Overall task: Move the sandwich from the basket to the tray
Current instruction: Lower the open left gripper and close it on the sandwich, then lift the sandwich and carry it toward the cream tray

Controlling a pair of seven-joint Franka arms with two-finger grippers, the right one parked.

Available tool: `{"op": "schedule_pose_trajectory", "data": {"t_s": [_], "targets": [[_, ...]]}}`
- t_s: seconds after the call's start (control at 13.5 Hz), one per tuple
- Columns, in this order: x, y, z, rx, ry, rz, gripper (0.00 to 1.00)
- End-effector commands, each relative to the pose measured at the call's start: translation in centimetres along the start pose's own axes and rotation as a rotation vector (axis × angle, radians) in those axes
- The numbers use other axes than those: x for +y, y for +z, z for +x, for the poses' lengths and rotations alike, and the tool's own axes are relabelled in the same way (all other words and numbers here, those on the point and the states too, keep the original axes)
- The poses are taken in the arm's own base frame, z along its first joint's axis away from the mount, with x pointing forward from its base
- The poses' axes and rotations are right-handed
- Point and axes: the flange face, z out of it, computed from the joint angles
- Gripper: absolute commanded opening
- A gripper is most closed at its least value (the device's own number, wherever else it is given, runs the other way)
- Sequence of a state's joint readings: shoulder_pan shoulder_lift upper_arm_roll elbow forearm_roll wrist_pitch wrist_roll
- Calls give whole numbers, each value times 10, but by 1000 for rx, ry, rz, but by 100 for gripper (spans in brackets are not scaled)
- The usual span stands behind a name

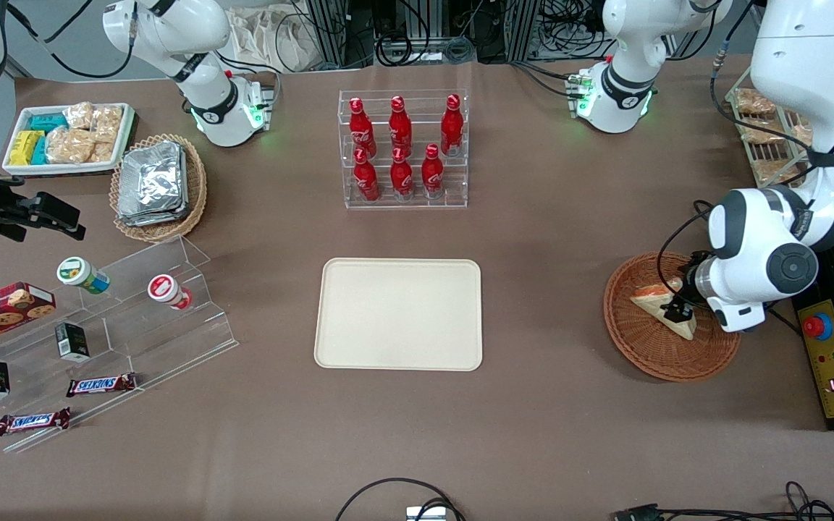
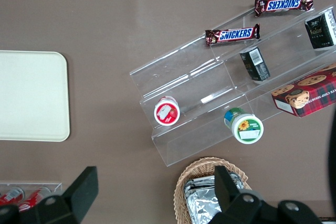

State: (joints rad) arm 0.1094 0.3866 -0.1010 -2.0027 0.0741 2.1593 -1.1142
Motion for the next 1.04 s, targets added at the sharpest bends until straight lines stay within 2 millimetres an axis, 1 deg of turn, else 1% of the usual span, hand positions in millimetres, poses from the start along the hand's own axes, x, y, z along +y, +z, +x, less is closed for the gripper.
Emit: {"op": "schedule_pose_trajectory", "data": {"t_s": [0.0,0.07,0.15,0.22,0.3,0.37,0.44,0.59,0.67,0.74,0.81,0.96], "targets": [[5,-2,0,4,-16,-18,97],[8,1,0,3,-18,-16,91],[13,2,-4,8,-17,-14,75],[14,-1,-3,10,-18,-18,54],[15,-5,-3,14,-19,-23,29],[16,-10,-2,17,-18,-27,0],[16,-15,-1,20,-20,-33,0],[20,-34,0,29,-14,-46,0],[21,-51,0,30,-3,-42,0],[23,-64,-8,22,15,-20,0],[28,-82,-19,22,45,-10,0],[43,-125,-51,22,126,-14,0]]}}
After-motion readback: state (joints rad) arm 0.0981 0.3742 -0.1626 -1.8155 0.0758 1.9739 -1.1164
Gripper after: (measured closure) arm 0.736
